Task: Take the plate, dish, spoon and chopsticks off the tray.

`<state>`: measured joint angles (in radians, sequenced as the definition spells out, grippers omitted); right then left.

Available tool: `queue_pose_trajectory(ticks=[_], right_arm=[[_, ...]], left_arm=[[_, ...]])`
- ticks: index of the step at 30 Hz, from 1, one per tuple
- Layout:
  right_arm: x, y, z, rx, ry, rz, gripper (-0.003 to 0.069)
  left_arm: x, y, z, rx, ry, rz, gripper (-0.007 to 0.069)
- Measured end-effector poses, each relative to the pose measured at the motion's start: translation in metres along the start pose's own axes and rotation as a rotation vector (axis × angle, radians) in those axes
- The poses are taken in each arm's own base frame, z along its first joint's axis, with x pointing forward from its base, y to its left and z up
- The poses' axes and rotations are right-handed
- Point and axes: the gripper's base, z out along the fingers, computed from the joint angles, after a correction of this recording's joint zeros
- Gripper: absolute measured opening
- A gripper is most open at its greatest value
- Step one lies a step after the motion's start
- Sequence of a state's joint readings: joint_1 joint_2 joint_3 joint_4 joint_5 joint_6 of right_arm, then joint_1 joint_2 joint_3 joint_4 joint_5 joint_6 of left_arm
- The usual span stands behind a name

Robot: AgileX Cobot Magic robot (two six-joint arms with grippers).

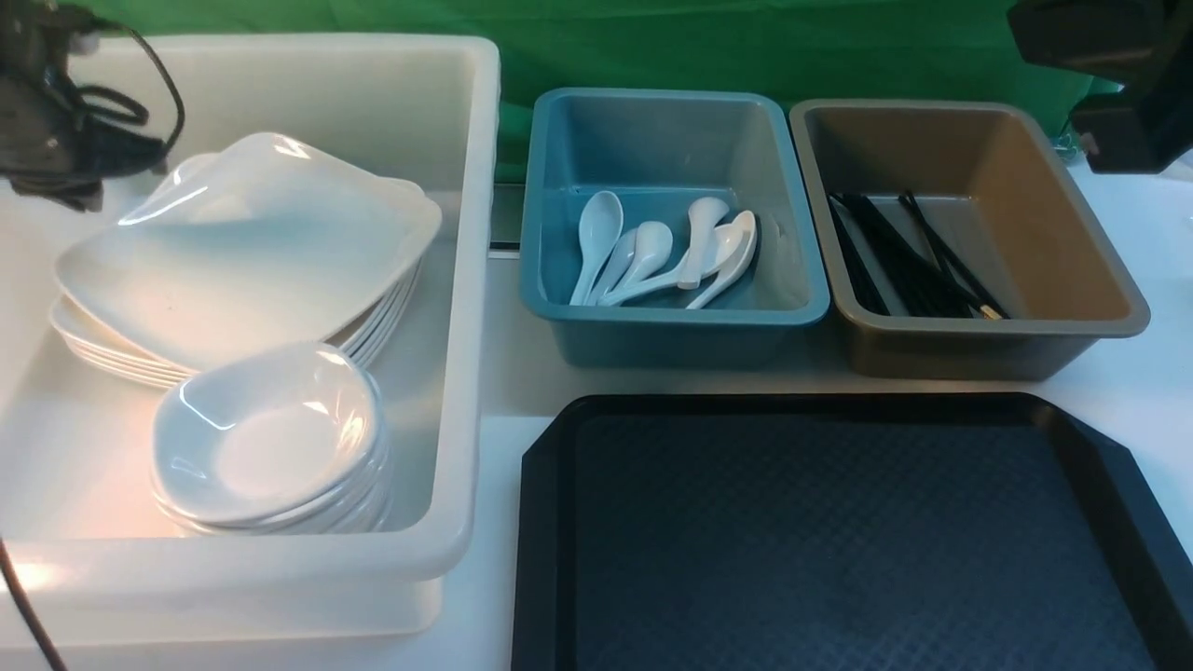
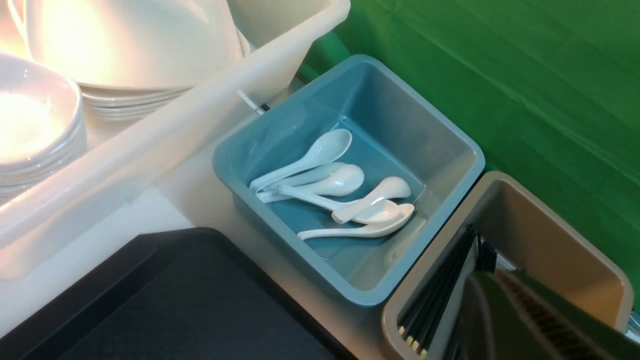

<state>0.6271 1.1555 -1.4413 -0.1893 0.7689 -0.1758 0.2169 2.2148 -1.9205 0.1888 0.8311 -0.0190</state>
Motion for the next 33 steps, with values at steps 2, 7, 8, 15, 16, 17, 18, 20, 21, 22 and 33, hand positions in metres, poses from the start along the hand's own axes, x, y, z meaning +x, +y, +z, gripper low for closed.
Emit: queue_pose_trajectory(ticks=[2, 7, 8, 15, 16, 17, 18, 20, 21, 22, 33], right_arm=[[0.000, 0.000, 0.000, 0.000, 0.000, 0.000, 0.0022], [0.000, 0.000, 0.000, 0.000, -0.001, 0.000, 0.0022], [0.000, 0.000, 0.000, 0.000, -0.001, 0.000, 0.0022], [-0.001, 0.000, 0.000, 0.002, -0.011, 0.000, 0.0022], [-0.001, 0.000, 0.000, 0.002, -0.011, 0.000, 0.0022], [-0.001, 0.000, 0.000, 0.002, -0.011, 0.000, 0.0022], [-0.001, 0.000, 0.000, 0.002, -0.011, 0.000, 0.0022], [-0.001, 0.000, 0.000, 0.002, -0.011, 0.000, 0.0022], [-0.001, 0.000, 0.000, 0.002, -0.011, -0.001, 0.0022], [-0.001, 0.000, 0.000, 0.002, -0.011, -0.001, 0.0022], [-0.001, 0.000, 0.000, 0.002, -0.011, -0.002, 0.0022]], left_arm=[[0.005, 0.000, 0.007, 0.001, 0.037, -0.007, 0.0017], [0.016, 0.002, 0.004, -0.028, 0.170, 0.009, 0.0017], [0.017, 0.003, 0.003, -0.028, 0.174, 0.009, 0.0017], [0.026, 0.006, -0.013, -0.035, 0.301, 0.024, 0.0017], [0.027, 0.005, -0.014, -0.022, 0.321, 0.024, 0.0017], [0.028, 0.004, -0.015, -0.015, 0.327, 0.019, 0.0017], [0.029, 0.003, -0.016, -0.004, 0.336, 0.018, 0.0017], [0.030, 0.001, -0.018, 0.026, 0.352, 0.018, 0.0017], [0.029, 0.000, -0.020, 0.036, 0.350, 0.016, 0.0017], [0.029, 0.000, -0.021, 0.038, 0.351, 0.015, 0.0017], [0.025, -0.006, -0.041, 0.135, 0.312, -0.020, 0.0017]])
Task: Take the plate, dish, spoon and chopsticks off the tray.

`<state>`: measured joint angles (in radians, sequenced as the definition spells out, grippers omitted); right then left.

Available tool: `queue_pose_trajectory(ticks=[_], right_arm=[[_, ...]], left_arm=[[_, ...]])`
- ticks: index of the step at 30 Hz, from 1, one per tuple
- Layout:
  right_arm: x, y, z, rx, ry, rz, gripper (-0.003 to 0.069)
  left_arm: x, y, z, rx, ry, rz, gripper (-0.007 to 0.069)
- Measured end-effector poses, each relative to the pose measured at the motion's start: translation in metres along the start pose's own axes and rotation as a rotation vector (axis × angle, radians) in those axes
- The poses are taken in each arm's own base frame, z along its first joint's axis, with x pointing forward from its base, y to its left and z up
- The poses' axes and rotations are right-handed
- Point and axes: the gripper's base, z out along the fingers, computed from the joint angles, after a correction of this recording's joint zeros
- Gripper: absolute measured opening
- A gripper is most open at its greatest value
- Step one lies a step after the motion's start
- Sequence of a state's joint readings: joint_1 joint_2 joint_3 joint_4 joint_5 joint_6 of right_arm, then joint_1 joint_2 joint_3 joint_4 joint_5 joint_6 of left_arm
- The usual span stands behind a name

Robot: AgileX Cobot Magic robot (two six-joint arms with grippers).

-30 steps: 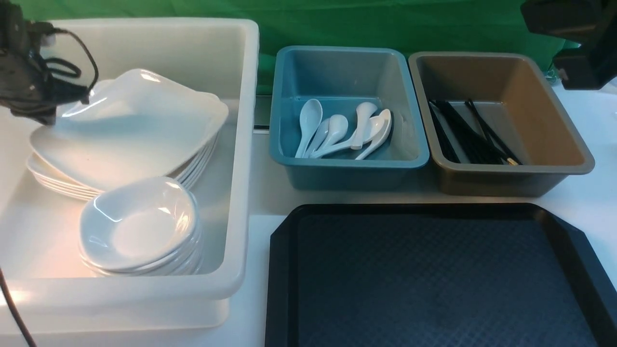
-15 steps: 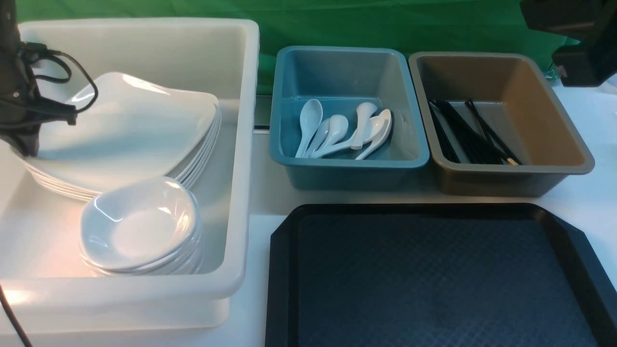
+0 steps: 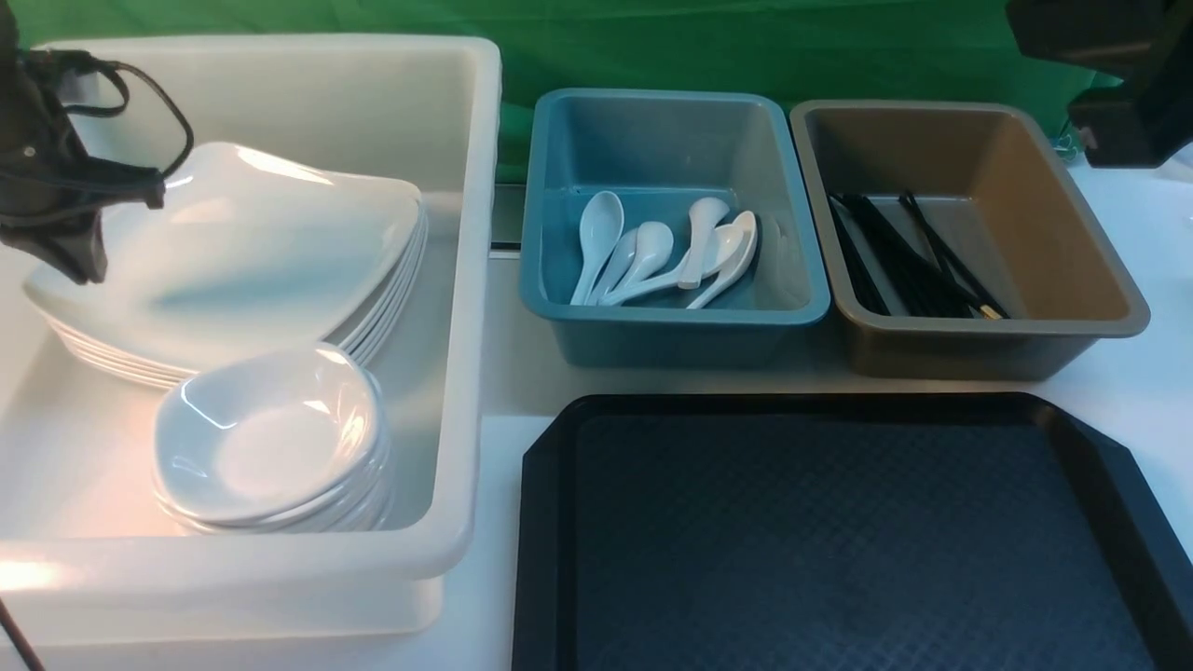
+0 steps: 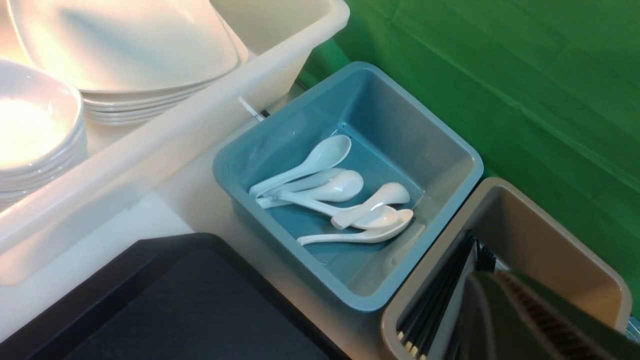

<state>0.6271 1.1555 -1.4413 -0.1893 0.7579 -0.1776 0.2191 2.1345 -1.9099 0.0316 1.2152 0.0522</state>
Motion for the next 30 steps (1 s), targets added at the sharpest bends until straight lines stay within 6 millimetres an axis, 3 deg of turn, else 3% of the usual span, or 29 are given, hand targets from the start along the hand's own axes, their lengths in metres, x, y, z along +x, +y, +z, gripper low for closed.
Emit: queue_pose_trajectory(ticks=[8, 16, 30], right_arm=[[0.000, 0.000, 0.000, 0.000, 0.000, 0.000, 0.0022], [0.000, 0.000, 0.000, 0.000, 0.001, 0.000, 0.0022], [0.000, -0.003, -0.016, 0.011, -0.036, 0.007, 0.0022]], left_arm=[[0.010, -0.021, 0.024, 0.017, 0.079, 0.042, 0.0017], [0.011, -0.053, 0.031, 0.092, 0.100, 0.068, 0.0017], [0.013, -0.079, 0.032, 0.125, 0.107, 0.100, 0.0017]])
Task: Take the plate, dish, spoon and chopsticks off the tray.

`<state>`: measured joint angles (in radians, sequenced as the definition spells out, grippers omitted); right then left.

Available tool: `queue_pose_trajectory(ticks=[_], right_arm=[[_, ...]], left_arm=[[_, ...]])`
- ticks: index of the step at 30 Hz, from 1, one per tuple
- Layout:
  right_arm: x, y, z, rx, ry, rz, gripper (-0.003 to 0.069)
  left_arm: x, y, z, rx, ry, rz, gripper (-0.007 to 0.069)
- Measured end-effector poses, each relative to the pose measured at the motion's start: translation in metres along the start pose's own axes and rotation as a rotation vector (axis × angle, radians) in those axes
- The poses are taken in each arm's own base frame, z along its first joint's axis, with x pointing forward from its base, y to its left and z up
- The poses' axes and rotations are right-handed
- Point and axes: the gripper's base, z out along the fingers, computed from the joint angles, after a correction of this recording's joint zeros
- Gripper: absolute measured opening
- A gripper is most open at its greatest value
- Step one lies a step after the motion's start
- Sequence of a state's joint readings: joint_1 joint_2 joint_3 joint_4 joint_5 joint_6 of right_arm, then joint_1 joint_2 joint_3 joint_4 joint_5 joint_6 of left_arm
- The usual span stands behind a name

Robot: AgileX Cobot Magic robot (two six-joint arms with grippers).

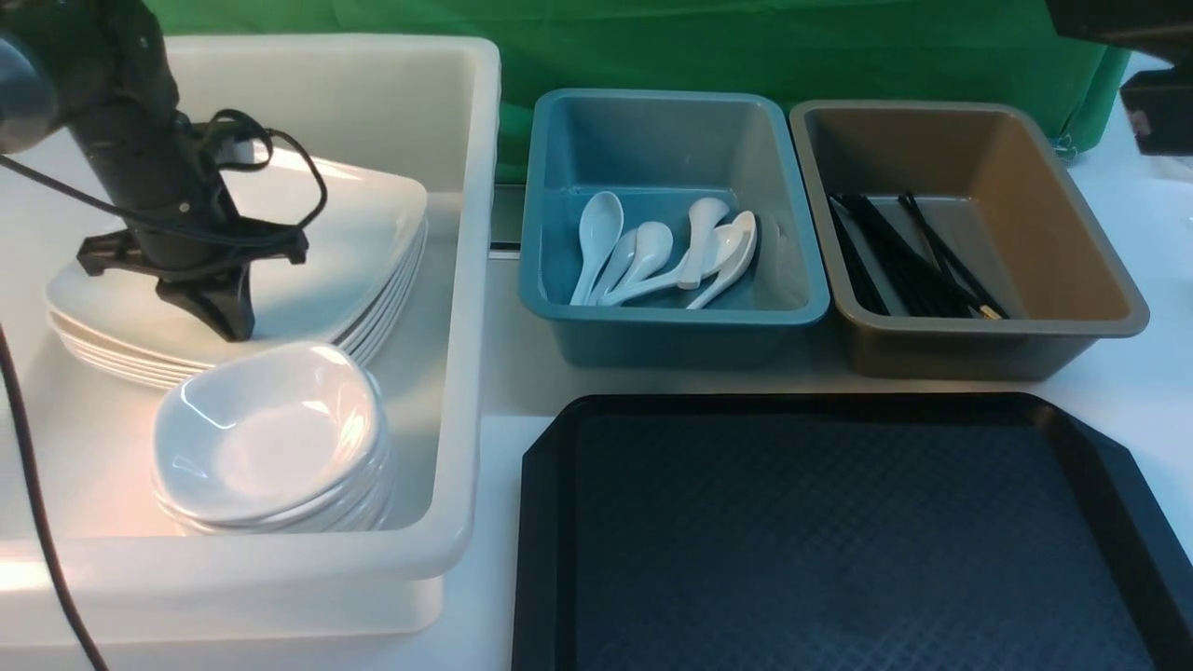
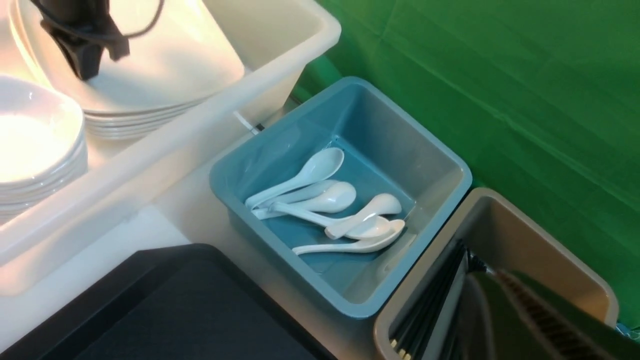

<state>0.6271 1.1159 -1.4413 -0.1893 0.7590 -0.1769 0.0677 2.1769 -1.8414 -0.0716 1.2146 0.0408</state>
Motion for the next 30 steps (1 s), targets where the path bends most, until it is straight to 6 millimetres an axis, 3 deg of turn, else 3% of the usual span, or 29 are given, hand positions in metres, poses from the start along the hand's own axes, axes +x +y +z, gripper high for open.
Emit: queue_pose_trajectory(ticks=[3, 7, 8, 9, 11, 13, 14, 15, 18, 22, 25, 26, 27, 28, 30], right_arm=[[0.000, -0.001, -0.004, 0.003, -0.009, 0.001, 0.0022], [0.000, -0.001, -0.008, 0.006, -0.019, 0.003, 0.0022], [0.000, -0.002, -0.012, 0.011, -0.028, 0.003, 0.0022], [0.000, -0.002, -0.012, 0.013, -0.029, 0.002, 0.0022], [0.000, -0.006, -0.026, 0.043, -0.057, 0.001, 0.0022], [0.002, -0.010, -0.040, 0.072, -0.086, 0.017, 0.0022], [0.002, -0.010, -0.042, 0.075, -0.088, 0.020, 0.0022], [0.004, -0.014, -0.059, 0.106, -0.121, 0.063, 0.0022], [0.010, -0.019, -0.091, 0.137, -0.194, 0.151, 0.0022], [0.027, -0.024, -0.145, 0.158, -0.313, 0.279, 0.0022], [0.043, -0.024, -0.172, 0.164, -0.323, 0.334, 0.0022], [0.044, -0.024, -0.174, 0.164, -0.323, 0.337, 0.0022], [0.054, -0.022, -0.182, 0.163, -0.323, 0.361, 0.0022], [0.055, -0.022, -0.182, 0.163, -0.324, 0.361, 0.0022], [0.071, -0.018, -0.188, 0.158, -0.330, 0.401, 0.0022]], left_arm=[[0.001, 0.000, -0.008, -0.003, -0.015, -0.004, 0.0017], [0.005, -0.003, -0.043, -0.002, -0.092, 0.000, 0.0017], [0.010, -0.005, -0.068, -0.002, -0.148, 0.010, 0.0017], [0.011, -0.005, -0.072, -0.003, -0.155, 0.013, 0.0017], [0.027, -0.011, -0.124, 0.017, -0.274, 0.037, 0.0017], [0.038, -0.015, -0.153, 0.039, -0.343, 0.057, 0.0017], [0.040, -0.016, -0.157, 0.043, -0.351, 0.060, 0.0017], [0.055, -0.021, -0.188, 0.066, -0.431, 0.094, 0.0017], [0.084, -0.030, -0.234, 0.106, -0.552, 0.147, 0.0017], [0.141, -0.039, -0.300, 0.122, -0.746, 0.211, 0.0017], [0.177, -0.044, -0.328, 0.142, -0.839, 0.237, 0.0017], [0.179, -0.044, -0.328, 0.143, -0.842, 0.241, 0.0017], [0.198, -0.047, -0.336, 0.162, -0.871, 0.261, 0.0017], [0.201, -0.048, -0.336, 0.169, -0.874, 0.264, 0.0017], [0.226, -0.051, -0.334, 0.201, -0.892, 0.286, 0.0017]])
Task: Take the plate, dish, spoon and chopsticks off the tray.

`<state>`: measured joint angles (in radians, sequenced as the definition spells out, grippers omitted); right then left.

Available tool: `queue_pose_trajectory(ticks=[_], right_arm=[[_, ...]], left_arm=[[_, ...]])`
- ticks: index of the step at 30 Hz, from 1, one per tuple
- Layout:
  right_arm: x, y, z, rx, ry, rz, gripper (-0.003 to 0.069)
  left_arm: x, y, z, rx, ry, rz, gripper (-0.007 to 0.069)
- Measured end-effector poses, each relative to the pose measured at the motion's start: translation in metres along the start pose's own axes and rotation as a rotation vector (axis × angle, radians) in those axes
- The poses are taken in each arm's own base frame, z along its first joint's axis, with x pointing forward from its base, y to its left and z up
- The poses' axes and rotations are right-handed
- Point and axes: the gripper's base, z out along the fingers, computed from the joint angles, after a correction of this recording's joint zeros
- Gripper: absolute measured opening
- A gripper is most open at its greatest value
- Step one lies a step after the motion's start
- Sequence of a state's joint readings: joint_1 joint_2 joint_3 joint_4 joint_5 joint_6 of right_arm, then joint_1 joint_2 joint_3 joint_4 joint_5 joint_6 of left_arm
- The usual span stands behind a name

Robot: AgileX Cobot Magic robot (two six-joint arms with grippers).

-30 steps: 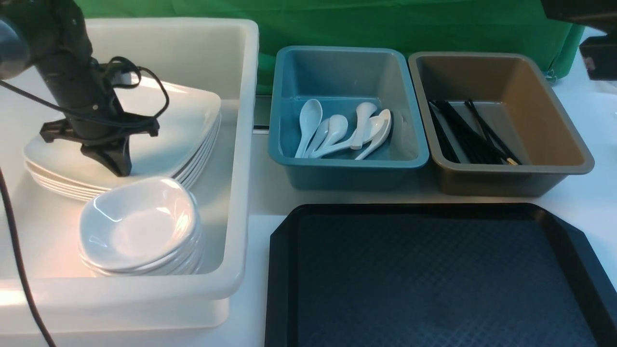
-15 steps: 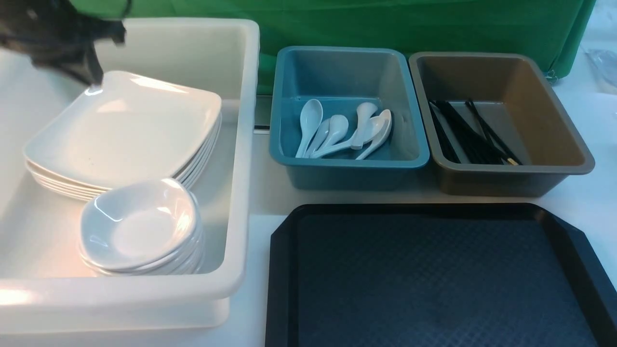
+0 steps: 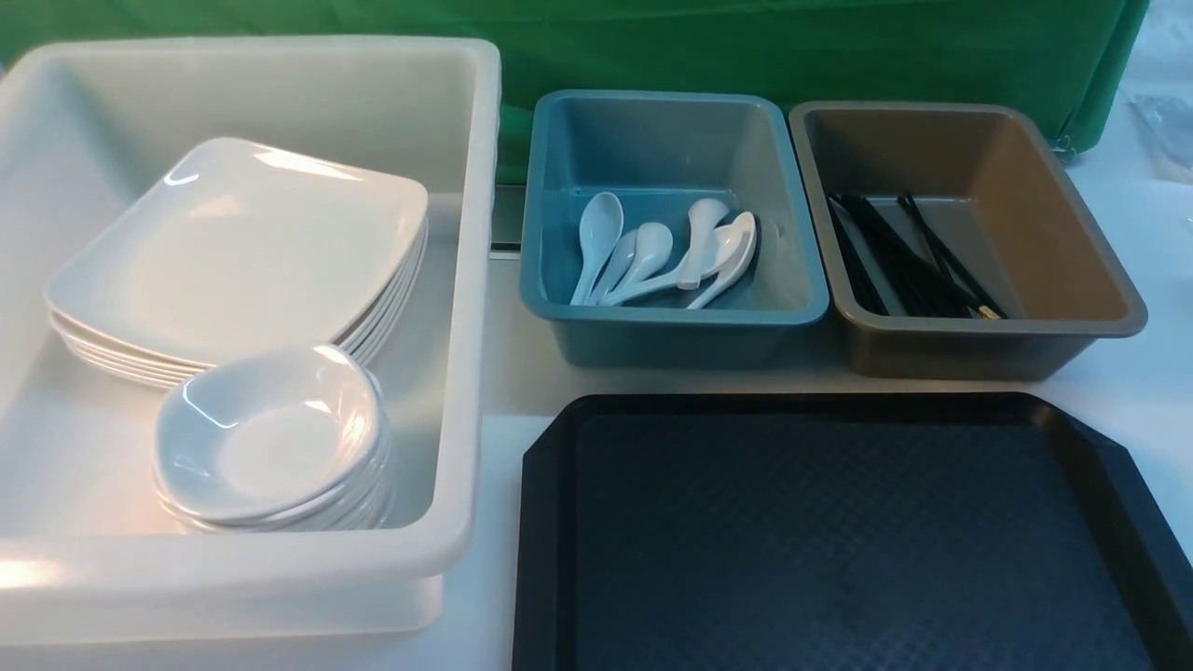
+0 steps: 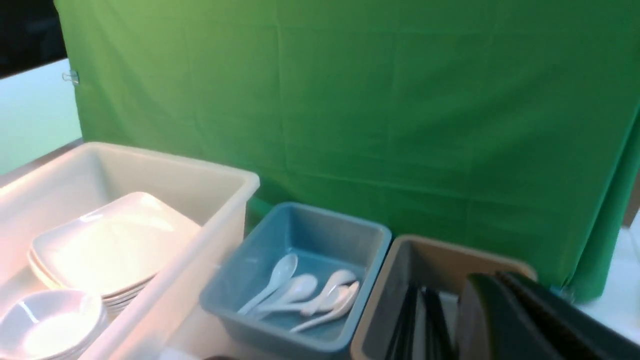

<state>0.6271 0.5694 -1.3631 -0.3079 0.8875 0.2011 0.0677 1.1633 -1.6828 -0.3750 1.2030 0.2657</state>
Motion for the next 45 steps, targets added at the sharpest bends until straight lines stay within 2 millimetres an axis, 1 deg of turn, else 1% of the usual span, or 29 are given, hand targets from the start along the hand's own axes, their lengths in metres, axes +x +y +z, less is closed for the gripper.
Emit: queue_pose_trajectory(ticks=[1, 2, 3, 4, 5, 6, 7, 8, 9, 10, 11, 12, 13, 14, 15, 17, 19, 22, 25, 41, 45], right_arm=[[0.013, -0.002, -0.005, -0.004, -0.008, 0.029, 0.0022], [0.019, -0.002, -0.006, -0.007, -0.014, 0.040, 0.0022], [0.027, -0.002, -0.008, -0.011, -0.022, 0.051, 0.0022], [0.040, -0.002, -0.008, -0.019, -0.039, 0.065, 0.0022], [0.045, -0.001, -0.005, -0.020, -0.030, 0.064, 0.0022], [0.059, -0.001, -0.007, -0.037, -0.074, 0.076, 0.0022], [0.064, -0.001, -0.006, -0.043, -0.086, 0.078, 0.0022], [0.085, 0.003, 0.001, -0.070, -0.133, 0.077, 0.0022], [0.090, 0.004, 0.000, -0.088, -0.183, 0.079, 0.0022], [0.105, 0.008, 0.007, -0.116, -0.231, 0.069, 0.0022], [0.111, 0.010, 0.008, -0.141, -0.296, 0.066, 0.0022], [0.117, 0.012, 0.011, -0.161, -0.338, 0.062, 0.0022], [0.125, 0.016, 0.015, -0.189, -0.391, 0.057, 0.0022], [0.130, 0.019, 0.018, -0.210, -0.428, 0.054, 0.0024], [0.135, 0.020, 0.021, -0.220, -0.440, 0.051, 0.0025], [0.139, 0.023, 0.025, -0.244, -0.481, 0.049, 0.0031], [0.141, 0.024, 0.026, -0.251, -0.490, 0.048, 0.0042], [0.140, 0.025, 0.024, -0.257, -0.511, 0.049, 0.0074], [0.140, 0.025, 0.024, -0.258, -0.514, 0.050, 0.0097], [0.142, 0.024, 0.025, -0.250, -0.488, 0.048, 0.0153], [0.142, 0.024, 0.026, -0.249, -0.487, 0.048, 0.0169]], left_arm=[[0.013, -0.008, -0.013, 0.013, -0.036, 0.002, 0.0017], [0.020, -0.010, -0.014, 0.019, -0.043, -0.004, 0.0017], [0.028, -0.014, -0.021, 0.022, -0.065, -0.002, 0.0017], [0.044, -0.017, -0.023, 0.025, -0.081, -0.013, 0.0017], [0.045, -0.019, -0.027, 0.025, -0.091, -0.009, 0.0017], [0.067, -0.022, -0.028, 0.023, -0.104, -0.018, 0.0017], [0.073, -0.022, -0.029, 0.020, -0.108, -0.015, 0.0017], [0.098, -0.027, -0.035, 0.010, -0.137, -0.003, 0.0017], [0.110, -0.027, -0.032, 0.005, -0.135, -0.005, 0.0017], [0.129, -0.029, -0.031, -0.002, -0.142, -0.007, 0.0017], [0.144, -0.030, -0.030, -0.008, -0.145, -0.011, 0.0017], [0.154, -0.031, -0.031, -0.012, -0.152, -0.010, 0.0017], [0.174, -0.031, -0.025, -0.016, -0.140, -0.020, 0.0017], [0.187, -0.031, -0.022, -0.020, -0.138, -0.023, 0.0017], [0.196, -0.032, -0.022, -0.023, -0.145, -0.023, 0.0017], [0.218, -0.032, -0.017, -0.034, -0.155, -0.030, 0.0017], [0.233, -0.030, -0.011, -0.050, -0.170, -0.035, 0.0017], [0.248, -0.028, -0.007, -0.083, -0.227, -0.034, 0.0017], [0.252, -0.026, -0.005, -0.095, -0.248, -0.036, 0.0017], [0.251, -0.024, -0.006, -0.123, -0.257, -0.010, 0.0017], [0.250, -0.022, -0.006, -0.151, -0.264, 0.039, 0.0017]])
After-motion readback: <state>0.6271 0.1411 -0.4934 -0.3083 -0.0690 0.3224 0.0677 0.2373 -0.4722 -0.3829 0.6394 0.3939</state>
